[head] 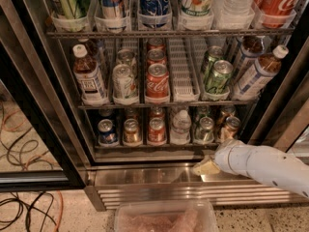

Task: Pick green can from bottom shelf of fridge

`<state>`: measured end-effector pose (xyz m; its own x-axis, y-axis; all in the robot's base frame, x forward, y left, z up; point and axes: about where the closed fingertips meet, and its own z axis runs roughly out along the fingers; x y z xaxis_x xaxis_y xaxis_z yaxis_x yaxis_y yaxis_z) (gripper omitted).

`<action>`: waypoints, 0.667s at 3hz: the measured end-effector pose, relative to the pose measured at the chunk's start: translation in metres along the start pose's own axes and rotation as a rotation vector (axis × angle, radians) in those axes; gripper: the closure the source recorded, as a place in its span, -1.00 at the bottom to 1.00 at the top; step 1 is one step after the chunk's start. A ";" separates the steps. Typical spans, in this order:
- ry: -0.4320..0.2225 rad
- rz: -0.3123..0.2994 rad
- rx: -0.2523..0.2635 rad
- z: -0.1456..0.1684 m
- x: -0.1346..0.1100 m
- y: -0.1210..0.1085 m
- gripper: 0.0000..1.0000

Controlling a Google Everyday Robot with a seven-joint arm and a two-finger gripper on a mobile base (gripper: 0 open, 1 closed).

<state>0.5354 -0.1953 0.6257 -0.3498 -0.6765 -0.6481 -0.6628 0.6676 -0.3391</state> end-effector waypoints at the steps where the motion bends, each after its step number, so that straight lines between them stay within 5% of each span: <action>1: 0.000 -0.003 -0.005 0.001 0.000 0.001 -1.00; 2: -0.020 -0.005 -0.010 0.009 0.000 -0.003 -1.00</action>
Offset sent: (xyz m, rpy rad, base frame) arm 0.0177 -0.0046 -0.0105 0.0335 -0.0251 0.0295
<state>0.5428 -0.1948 0.6205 -0.3332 -0.6732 -0.6601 -0.6710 0.6612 -0.3356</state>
